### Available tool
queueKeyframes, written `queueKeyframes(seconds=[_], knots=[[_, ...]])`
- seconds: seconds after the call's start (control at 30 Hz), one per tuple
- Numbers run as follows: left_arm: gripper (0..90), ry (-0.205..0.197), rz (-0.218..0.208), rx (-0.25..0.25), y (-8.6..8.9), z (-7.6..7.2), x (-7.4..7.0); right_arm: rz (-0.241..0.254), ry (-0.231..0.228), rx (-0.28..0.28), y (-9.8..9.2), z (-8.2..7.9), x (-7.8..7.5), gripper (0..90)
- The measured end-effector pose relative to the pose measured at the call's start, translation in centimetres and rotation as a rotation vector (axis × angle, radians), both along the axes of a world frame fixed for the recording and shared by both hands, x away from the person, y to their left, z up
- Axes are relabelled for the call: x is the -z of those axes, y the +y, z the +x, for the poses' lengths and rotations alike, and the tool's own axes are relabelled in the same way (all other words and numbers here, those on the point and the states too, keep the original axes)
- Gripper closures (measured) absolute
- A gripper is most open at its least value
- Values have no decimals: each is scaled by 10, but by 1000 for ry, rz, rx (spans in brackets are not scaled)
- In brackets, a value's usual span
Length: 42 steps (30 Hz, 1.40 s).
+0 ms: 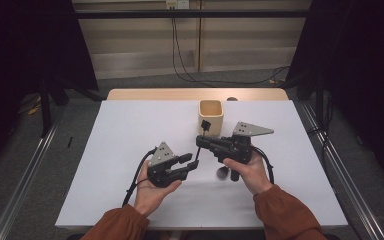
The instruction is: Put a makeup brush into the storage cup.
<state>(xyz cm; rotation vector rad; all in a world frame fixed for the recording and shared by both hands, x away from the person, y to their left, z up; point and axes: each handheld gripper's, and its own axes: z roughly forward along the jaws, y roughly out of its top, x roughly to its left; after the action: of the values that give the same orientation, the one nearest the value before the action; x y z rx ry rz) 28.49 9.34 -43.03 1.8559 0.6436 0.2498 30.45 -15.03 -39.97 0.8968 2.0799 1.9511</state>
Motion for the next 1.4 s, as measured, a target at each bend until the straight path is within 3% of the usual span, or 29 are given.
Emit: queueKeyframes(seconds=[0.13, 0.2, 0.43, 0.63, 0.7, 0.87, 1.03, 1.2, 1.3, 1.4], knots=[[472, 21, 26, -18, 5, 2, 2, -1, -1, 2, -1, 0, 0, 859], [447, 31, 21, -23, 7, 3, 2, -1, -1, 0, -2, -1, 0, 859], [207, 32, 51, -61, 12, 3, -1, -7, -2, 6, -5, -1, 0, 859], [105, 54, 15, -86, 19, 4, -5, -7, -9, 28, -11, -1, -1, 859], [57, 37, 29, -89, 22, 4, -6, -6, -11, 36, -13, -1, -2, 859], [43, 28, -18, -98, 37, 2, -9, -4, -14, 42, -17, 0, -3, 859], [39, 22, -57, -151, 57, 4, -11, 0, -24, 64, -22, 0, -6, 859], [40, 2, -65, -215, 69, 3, -12, 2, -39, 91, -28, 3, -8, 859], [40, -23, -83, -217, 74, 0, -12, -4, -45, 105, -30, 5, -9, 859], [40, -42, -75, -218, 81, -2, -10, 2, -53, 107, -32, 7, -11, 858]])
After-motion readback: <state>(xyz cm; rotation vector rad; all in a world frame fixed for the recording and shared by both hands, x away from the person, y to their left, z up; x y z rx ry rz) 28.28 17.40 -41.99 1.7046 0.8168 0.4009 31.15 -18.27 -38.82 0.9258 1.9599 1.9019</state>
